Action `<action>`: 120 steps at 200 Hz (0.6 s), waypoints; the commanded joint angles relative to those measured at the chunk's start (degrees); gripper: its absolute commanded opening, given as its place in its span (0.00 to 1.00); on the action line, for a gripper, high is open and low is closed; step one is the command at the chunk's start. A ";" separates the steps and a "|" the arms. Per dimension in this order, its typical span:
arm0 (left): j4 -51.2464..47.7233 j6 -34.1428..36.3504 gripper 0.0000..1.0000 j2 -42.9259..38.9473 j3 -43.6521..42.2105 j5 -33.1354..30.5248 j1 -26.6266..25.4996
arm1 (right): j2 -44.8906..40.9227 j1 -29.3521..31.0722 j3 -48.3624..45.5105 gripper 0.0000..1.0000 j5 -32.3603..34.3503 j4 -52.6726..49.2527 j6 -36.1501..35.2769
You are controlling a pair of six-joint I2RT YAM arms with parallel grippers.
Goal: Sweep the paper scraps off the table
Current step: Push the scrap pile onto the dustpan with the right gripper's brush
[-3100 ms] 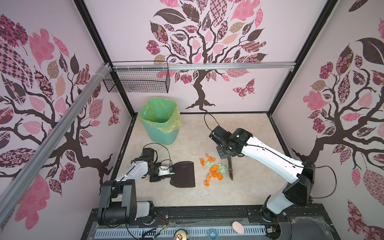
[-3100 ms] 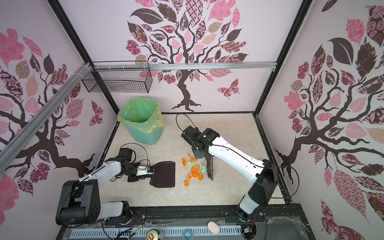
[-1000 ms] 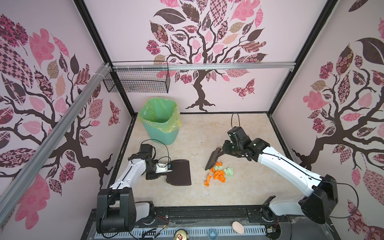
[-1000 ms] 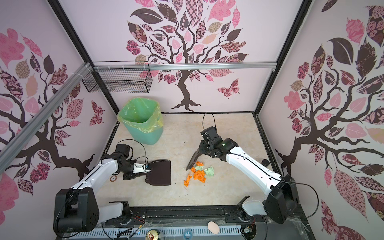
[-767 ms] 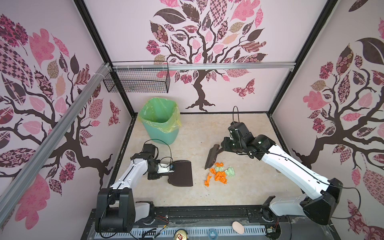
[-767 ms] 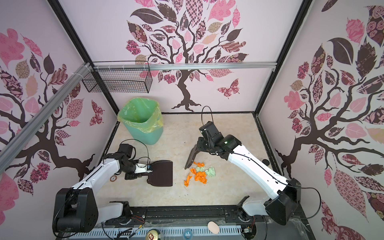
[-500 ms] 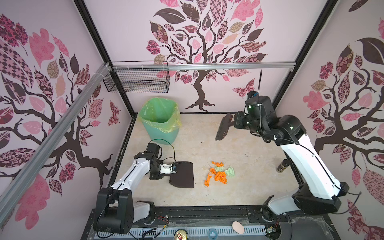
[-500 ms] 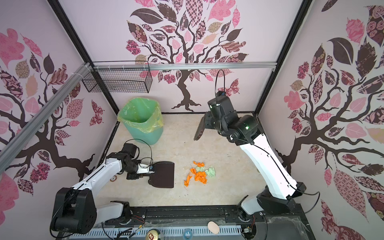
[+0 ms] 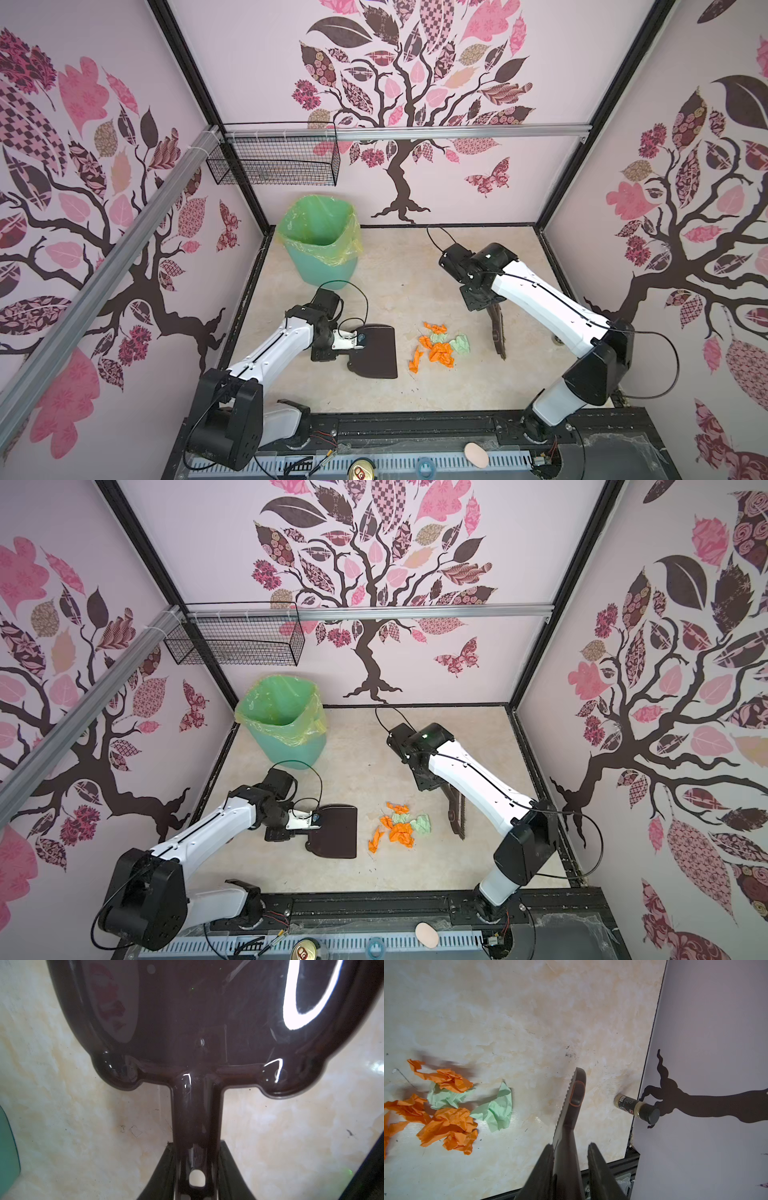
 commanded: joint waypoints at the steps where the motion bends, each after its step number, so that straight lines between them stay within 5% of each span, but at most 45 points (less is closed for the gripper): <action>1: 1.14 -3.96 0.19 0.99 1.36 -1.03 -1.55 | 0.14 0.60 -1.25 0.00 -1.88 0.84 -1.28; 120: 6.66 -8.66 0.19 4.27 1.25 -3.24 -6.60 | 8.41 13.30 5.13 0.00 -8.56 7.27 4.22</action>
